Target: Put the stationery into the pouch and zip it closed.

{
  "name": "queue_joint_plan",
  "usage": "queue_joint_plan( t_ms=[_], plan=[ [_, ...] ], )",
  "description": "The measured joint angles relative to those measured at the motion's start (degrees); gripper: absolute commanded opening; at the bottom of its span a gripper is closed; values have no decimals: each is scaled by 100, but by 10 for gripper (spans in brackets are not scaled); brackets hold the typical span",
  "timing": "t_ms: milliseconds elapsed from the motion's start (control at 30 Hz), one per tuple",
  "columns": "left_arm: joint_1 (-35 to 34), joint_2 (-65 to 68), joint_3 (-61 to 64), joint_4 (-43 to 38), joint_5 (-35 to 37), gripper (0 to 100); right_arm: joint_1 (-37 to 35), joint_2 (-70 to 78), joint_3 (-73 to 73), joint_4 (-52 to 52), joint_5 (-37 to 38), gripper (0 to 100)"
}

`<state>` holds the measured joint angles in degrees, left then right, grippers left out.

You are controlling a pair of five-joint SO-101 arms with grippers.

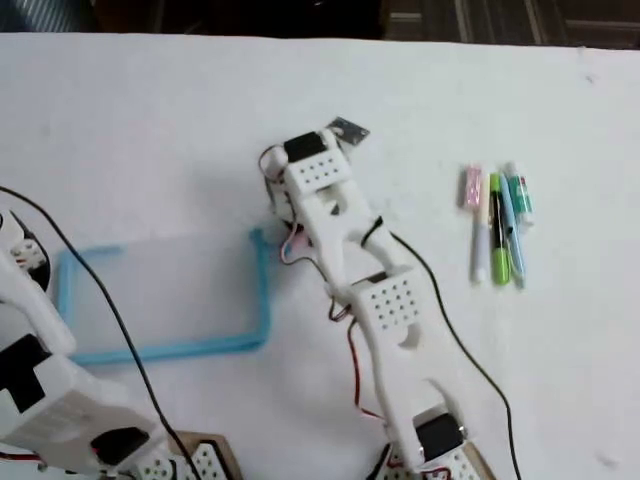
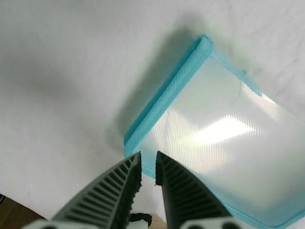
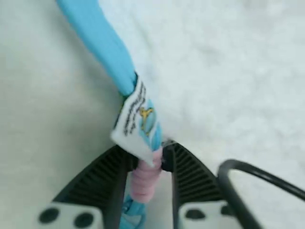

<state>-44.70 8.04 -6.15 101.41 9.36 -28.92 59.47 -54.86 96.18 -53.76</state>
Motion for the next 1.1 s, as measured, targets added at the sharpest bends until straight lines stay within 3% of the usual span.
queue_joint_plan(
  t_ms=[200, 367, 600, 767, 933, 1100],
  plan=[
    [448, -299, -220, 35, -105, 83, 0, 88, -888, 378, 53, 17],
    [993, -554, -923, 35, -53, 83, 9, 88, -2523, 378, 580, 17],
    [1064, -624, -1723, 44, 229, 83, -97, -659, -3402, 360, 1081, 17],
    [1064, -624, -2119, 79, 264, 83, -185, -1538, -3710, -281, 1837, 17],
    [1073, -1090, -2338, 79, 492, 83, -888, -2585, -3798, -853, 2778, 17],
    [1073, -1943, -2356, 79, 624, 83, -1688, -2954, -3736, -782, 3042, 17]
  ],
)
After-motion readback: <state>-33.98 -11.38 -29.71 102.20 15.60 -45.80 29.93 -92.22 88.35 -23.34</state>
